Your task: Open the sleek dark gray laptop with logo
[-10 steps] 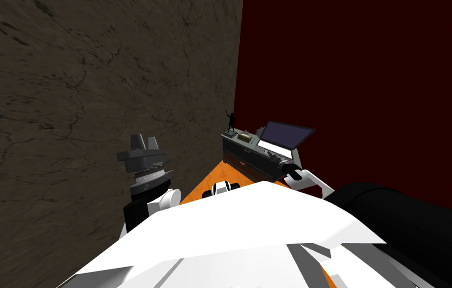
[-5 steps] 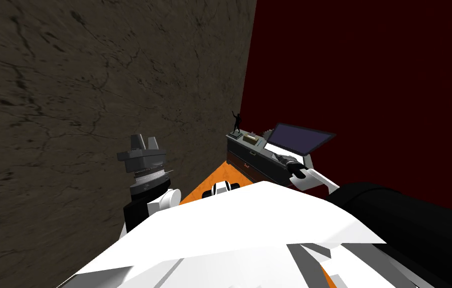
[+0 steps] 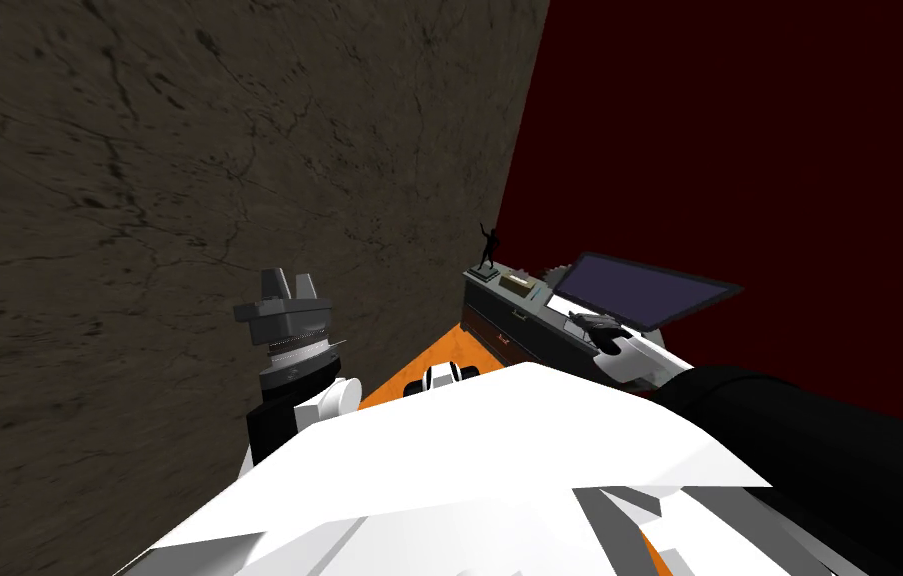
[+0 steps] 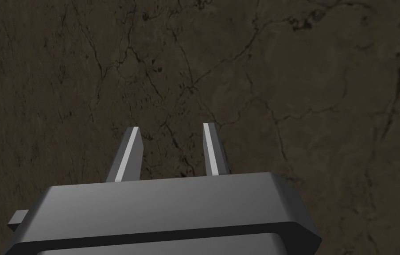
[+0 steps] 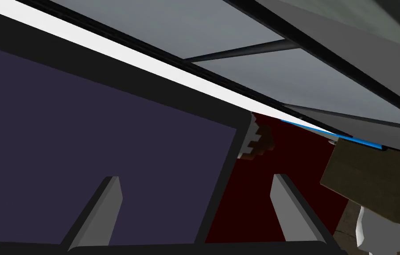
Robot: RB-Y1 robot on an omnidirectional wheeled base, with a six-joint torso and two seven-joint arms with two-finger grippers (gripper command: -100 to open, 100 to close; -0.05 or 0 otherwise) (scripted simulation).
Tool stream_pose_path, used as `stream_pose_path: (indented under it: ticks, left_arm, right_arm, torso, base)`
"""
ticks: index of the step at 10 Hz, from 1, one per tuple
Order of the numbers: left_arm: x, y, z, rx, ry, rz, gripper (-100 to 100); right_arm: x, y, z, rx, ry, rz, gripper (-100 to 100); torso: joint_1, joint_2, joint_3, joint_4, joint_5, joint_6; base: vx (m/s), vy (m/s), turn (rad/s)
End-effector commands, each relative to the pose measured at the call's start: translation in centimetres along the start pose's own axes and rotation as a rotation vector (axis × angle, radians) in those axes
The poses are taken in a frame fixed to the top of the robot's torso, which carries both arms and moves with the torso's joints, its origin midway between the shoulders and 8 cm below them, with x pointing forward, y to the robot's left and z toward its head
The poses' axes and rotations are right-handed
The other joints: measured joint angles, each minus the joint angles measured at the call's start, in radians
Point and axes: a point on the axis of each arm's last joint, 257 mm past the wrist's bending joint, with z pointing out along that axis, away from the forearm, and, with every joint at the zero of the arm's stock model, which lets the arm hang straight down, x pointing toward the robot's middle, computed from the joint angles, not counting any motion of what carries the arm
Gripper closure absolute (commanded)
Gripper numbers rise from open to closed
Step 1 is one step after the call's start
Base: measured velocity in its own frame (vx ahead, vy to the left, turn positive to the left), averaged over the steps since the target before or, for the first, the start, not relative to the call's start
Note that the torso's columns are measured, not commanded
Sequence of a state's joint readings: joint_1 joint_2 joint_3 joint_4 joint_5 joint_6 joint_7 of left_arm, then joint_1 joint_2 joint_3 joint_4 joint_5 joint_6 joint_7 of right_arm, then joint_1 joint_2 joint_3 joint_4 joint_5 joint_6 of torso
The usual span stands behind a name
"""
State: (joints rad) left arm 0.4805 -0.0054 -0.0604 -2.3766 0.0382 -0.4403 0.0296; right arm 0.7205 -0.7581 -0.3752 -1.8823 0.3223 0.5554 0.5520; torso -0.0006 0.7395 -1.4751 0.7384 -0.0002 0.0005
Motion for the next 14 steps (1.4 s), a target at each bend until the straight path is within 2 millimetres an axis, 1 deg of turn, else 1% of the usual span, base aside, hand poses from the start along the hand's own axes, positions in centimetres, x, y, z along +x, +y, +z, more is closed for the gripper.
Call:
stream_pose_path:
  ticks: [1,2,3,4,5,6,8,9,11,12,13,14]
  left_arm:
    - [0.0,0.0,0.0,0.0,0.0,0.0,0]
    - [0.0,0.0,0.0,0.0,0.0,0.0,0]
    - [0.0,0.0,0.0,0.0,0.0,0.0,0]
    - [0.0,0.0,0.0,0.0,0.0,0.0,0]
    - [0.0,0.0,0.0,0.0,0.0,0.0,0]
    - [0.0,0.0,0.0,0.0,0.0,0.0,0]
    - [0.0,0.0,0.0,0.0,0.0,0.0,0]
    - [0.0,0.0,0.0,0.0,0.0,0.0,0]
    - [0.0,0.0,0.0,0.0,0.0,0.0,0]
    - [0.0,0.0,0.0,0.0,0.0,0.0,0]
    - [0.0,0.0,0.0,0.0,0.0,0.0,0]
    - [0.0,0.0,0.0,0.0,0.0,0.0,0]
  right_arm:
    - [-0.4,-5.9,0.9,0.133,0.033,-0.118,-100]
    - [-0.3,-6.1,0.9,0.14,0.037,-0.118,-100]
    - [-0.7,-8.7,1.1,0.201,0.051,-0.169,-100]
    - [-0.7,-8.7,1.1,0.201,0.051,-0.169,-100]
    - [-1.3,-11.0,1.2,0.256,0.061,-0.217,-100]
    - [-1.2,-11.1,1.1,0.258,0.062,-0.217,-100]
    - [-2.8,-15.2,1.1,0.356,0.076,-0.304,-100]
    - [-2.7,-15.4,1.0,0.364,0.081,-0.304,-100]
    - [-4.6,-19.0,0.7,0.456,0.092,-0.377,-100]
    - [-5.6,-20.4,0.5,0.495,0.095,-0.409,-100]
    - [-5.6,-20.4,0.5,0.495,0.095,-0.409,-100]
    - [-6.5,-21.6,0.4,0.53,0.096,-0.437,-100]
  torso:
    - [0.001,-0.001,-0.001,0.0,0.0,-0.001]
    - [0.001,-0.002,-0.001,-0.001,0.0,-0.001]
    - [0.001,-0.002,-0.001,-0.001,0.0,0.0]
    - [0.0,-0.002,-0.001,0.0,0.0,-0.001]
    - [0.0,-0.001,-0.001,0.0,0.0,0.0]
    - [0.001,-0.001,-0.001,0.0,0.0,-0.001]
    - [0.001,-0.001,-0.001,0.0,0.0,-0.001]
    - [0.001,-0.003,-0.002,-0.001,0.0,-0.001]
    - [0.0,-0.001,-0.001,0.0,0.0,-0.001]
    - [0.0,-0.001,-0.001,0.0,0.0,-0.001]
    - [0.0,-0.003,-0.002,-0.001,0.0,0.0]
    - [0.001,-0.001,-0.001,0.0,0.0,0.001]
  base:
    - [0.063,0.018,0.31]
    - [0.048,0.006,0.115]
    - [0.053,0.001,0.172]
    - [0.045,-0.004,0.103]
    - [0.046,0.001,0.175]
    - [0.037,0.0,0.109]
    - [0.046,0.008,0.205]
    - [0.045,0.005,0.105]
    - [0.043,-0.003,0.204]
    - [0.062,-0.012,0.175]
    - [0.045,-0.008,0.064]
    - [0.029,0.003,0.111]
